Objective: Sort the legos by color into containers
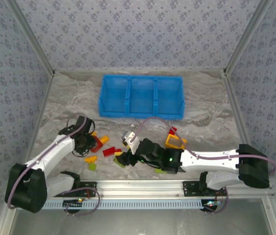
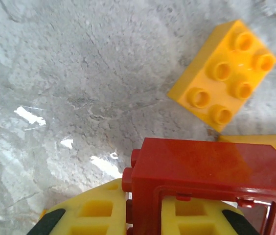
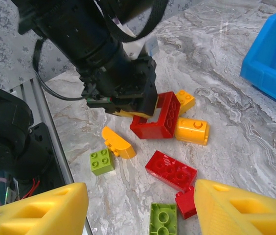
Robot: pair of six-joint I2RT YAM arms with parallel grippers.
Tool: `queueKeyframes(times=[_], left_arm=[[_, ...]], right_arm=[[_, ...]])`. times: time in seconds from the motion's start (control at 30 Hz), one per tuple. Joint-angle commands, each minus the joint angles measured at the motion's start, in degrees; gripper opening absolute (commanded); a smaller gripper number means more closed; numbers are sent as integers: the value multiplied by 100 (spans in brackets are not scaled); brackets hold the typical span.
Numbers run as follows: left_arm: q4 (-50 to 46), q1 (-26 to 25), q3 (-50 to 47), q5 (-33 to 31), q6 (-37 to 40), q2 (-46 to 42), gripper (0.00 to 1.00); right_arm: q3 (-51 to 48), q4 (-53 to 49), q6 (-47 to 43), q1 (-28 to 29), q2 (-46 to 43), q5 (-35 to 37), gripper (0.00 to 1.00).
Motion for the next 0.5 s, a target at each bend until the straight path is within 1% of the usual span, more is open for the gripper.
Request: queueKeyframes(times=[0.0, 0.07, 0.1, 0.17, 0.23, 0.3, 0.47], left_arm=[[-723, -103, 547, -275, 7, -445, 10], [-1023, -238, 953, -457, 157, -607, 9], [-1082, -291, 1202, -469, 326, -598, 9], [-1147, -358, 1758, -392, 725, -315, 9], [-1326, -466, 2603, -422, 1218, 298, 7], [-1440, -554, 3376, -480, 1693, 951, 6], [-1527, -562, 5297, -430, 2817, 2603, 6]], right_arm=[[223, -77, -148, 40, -175, 336, 61], [348, -269, -231, 57, -312, 668, 61], [452, -422, -320, 65, -388, 977, 61], [696, -782, -485, 67, -465, 1562, 61], [1026, -1160, -670, -45, -470, 2046, 61], [1281, -1390, -819, -257, -448, 2197, 61], [1655, -1394, -1169, -1031, -294, 1884, 61]])
